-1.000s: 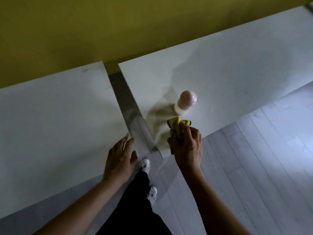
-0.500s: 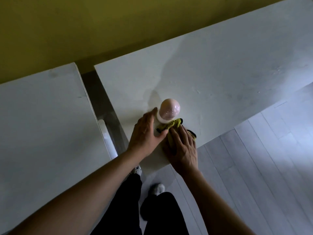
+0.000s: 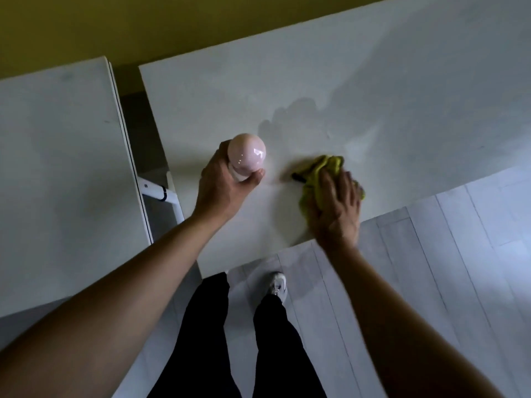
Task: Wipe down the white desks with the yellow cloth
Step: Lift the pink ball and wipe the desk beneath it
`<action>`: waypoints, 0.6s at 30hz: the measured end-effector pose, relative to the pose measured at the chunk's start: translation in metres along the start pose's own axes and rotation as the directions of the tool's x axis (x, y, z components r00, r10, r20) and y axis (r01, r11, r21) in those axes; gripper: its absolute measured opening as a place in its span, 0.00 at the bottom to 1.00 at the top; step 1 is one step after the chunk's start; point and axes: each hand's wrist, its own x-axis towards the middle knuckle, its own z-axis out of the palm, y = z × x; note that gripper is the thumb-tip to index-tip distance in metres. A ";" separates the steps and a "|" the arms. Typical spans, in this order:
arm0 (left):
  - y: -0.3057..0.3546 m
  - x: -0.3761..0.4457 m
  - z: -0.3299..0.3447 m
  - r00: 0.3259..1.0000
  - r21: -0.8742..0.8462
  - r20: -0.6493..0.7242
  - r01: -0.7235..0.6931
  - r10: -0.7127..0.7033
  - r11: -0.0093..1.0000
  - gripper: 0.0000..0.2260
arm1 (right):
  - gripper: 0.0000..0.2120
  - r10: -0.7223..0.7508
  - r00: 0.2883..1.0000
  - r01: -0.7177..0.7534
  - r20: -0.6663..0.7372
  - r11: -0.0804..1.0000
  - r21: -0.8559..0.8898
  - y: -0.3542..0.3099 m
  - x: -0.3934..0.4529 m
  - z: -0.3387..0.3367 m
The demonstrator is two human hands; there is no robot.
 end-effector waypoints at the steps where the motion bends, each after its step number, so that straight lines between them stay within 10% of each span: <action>1: -0.001 -0.003 -0.001 1.000 -0.003 -0.013 0.007 -0.007 1.000 0.29 | 0.30 0.044 0.999 -0.044 0.001 0.999 -0.012 0.018 0.011 -0.007; 8: -0.011 -0.016 -0.011 0.995 -0.057 -0.087 0.034 -0.039 0.998 0.31 | 0.31 0.268 0.963 -0.268 -0.005 0.963 0.001 0.021 0.034 -0.010; 18: -0.054 -0.045 -0.087 0.942 -0.046 -0.283 0.172 -0.178 0.984 0.32 | 0.31 -0.083 0.990 0.083 0.117 0.997 0.003 -0.131 -0.006 0.056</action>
